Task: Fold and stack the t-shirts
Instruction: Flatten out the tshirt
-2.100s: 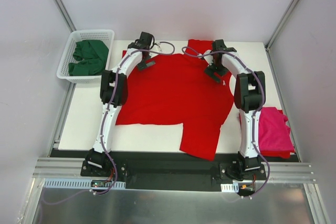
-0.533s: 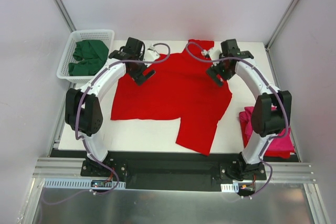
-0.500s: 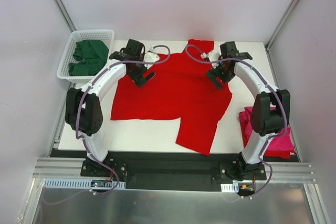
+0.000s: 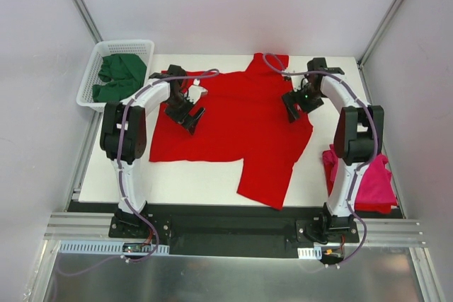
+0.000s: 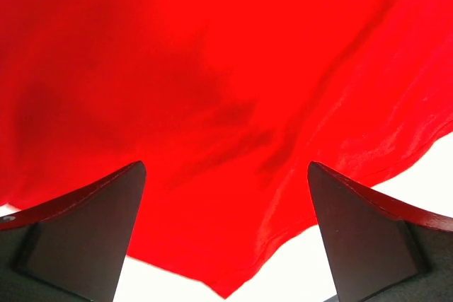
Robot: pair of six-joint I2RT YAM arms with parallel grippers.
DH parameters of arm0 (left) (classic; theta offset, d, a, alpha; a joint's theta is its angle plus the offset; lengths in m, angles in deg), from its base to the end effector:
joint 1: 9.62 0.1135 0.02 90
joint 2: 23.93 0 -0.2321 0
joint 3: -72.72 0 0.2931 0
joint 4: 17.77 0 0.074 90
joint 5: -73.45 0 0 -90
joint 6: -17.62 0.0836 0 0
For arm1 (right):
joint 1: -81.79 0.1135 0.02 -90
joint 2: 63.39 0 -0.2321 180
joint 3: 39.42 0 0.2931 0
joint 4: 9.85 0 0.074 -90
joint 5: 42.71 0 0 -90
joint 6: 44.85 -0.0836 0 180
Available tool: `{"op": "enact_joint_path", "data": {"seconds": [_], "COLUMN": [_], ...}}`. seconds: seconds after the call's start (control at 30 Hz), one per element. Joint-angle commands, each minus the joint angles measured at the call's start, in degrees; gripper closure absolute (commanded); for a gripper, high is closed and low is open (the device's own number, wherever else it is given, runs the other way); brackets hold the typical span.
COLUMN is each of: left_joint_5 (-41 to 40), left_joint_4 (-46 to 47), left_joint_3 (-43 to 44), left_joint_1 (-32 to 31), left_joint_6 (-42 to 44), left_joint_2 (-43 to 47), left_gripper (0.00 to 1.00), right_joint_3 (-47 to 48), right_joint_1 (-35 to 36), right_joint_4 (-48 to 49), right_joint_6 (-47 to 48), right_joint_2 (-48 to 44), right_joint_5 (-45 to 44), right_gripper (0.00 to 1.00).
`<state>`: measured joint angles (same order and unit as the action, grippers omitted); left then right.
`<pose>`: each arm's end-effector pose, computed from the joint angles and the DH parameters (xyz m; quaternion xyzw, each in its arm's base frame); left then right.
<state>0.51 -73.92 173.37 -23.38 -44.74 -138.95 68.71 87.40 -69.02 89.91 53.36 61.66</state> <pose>0.4346 -0.1317 0.1060 0.3680 0.9029 -0.1249 0.1837 0.4685 0.0669 0.1333 -0.4361 0.8708 0.0516 0.2212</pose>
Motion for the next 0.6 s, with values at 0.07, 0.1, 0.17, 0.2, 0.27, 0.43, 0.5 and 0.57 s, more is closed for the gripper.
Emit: {"op": "enact_joint_path", "data": {"seconds": [0.07, 0.1, 0.17, 0.2, 0.27, 0.43, 0.5, 0.57], "left_joint_5": [6.8, 7.1, 7.5, 7.7, 7.8, 7.6, 7.7, 7.4], "left_joint_4": [-4.2, -4.2, -4.2, -4.3, -4.3, -4.3, -4.5, -4.8], "left_joint_3": [-0.8, -1.3, -2.4, -2.6, -3.1, -4.4, -5.2, -6.4], "left_joint_1": [2.3, 2.3, 2.3, 2.3, 2.3, 2.3, 2.3, 2.4], "left_joint_6": [-0.6, -0.3, -0.2, -0.4, -0.3, 0.3, 0.9, 1.2], "left_joint_2": [-1.4, -1.2, -0.7, -0.6, -0.6, -0.2, 0.3, 1.6], "left_gripper": [0.01, 0.01, 0.01, 0.01, 0.01, 0.01, 0.01, 0.01], "right_joint_3": [-7.3, -8.2, -10.2, -10.7, -12.9, -16.6, -18.3, -20.5], "right_joint_1": [0.4, 0.5, 0.5, 0.5, 0.5, 1.4, 1.9, 3.4], "right_joint_4": [-3.5, -4.2, -6.5, -7.0, -7.7, -8.4, -8.5, -8.5], "right_joint_6": [1.5, 1.8, 2.3, 2.5, 2.9, 5.0, 5.5, 7.1], "right_joint_2": [-8.6, -10.5, -11.5, -11.9, -12.7, -12.9, -12.9, -13.6], "right_joint_5": [4.5, 5.0, 6.8, 7.3, 8.7, 8.9, 8.4, 6.9], "right_gripper": [0.04, 0.04, 0.04, 0.04, 0.04, 0.04, 0.04, 0.04]}}
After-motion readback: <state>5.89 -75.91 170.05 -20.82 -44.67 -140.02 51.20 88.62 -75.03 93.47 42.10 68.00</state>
